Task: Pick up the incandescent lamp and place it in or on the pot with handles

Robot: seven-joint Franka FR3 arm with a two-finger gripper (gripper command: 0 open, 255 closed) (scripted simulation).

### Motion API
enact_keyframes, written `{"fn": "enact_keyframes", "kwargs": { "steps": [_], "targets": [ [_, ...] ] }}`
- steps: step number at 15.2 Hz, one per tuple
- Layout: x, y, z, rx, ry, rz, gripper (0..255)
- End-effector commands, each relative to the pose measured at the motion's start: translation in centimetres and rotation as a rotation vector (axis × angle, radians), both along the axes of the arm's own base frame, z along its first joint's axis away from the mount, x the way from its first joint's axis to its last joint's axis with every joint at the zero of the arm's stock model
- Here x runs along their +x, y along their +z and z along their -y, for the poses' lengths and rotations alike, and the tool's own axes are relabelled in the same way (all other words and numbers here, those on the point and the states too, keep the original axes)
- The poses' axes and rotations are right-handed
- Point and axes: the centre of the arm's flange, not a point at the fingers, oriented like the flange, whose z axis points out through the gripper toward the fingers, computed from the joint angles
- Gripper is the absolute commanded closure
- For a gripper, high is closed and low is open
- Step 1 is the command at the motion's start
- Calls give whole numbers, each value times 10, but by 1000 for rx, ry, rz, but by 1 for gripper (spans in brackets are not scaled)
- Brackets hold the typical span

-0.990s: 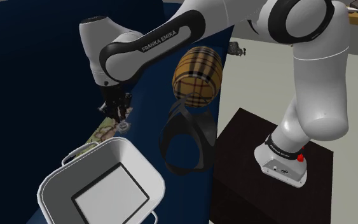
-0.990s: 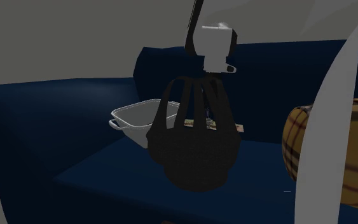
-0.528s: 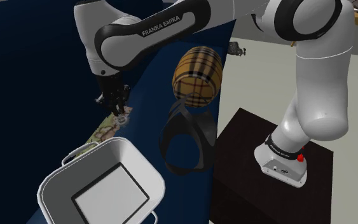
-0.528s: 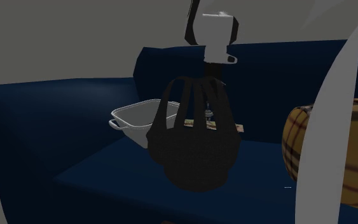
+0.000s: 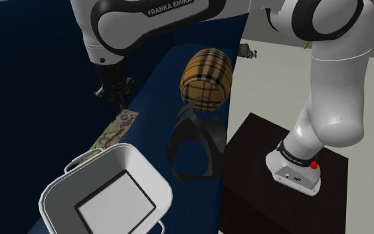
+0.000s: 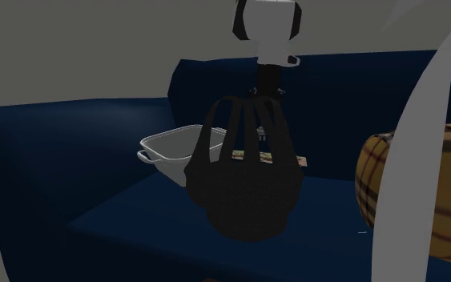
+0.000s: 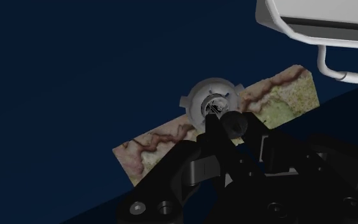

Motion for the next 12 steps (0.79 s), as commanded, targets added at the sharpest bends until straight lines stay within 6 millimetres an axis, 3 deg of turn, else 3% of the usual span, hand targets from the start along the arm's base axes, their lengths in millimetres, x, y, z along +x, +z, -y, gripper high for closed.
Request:
{"fn": "enact_keyframes", "kwargs": {
  "steps": [1, 12],
  "targets": [
    [0, 10, 0, 0, 0, -1, 255],
    [0, 68, 0, 0, 0, -1, 255]
  ]
}}
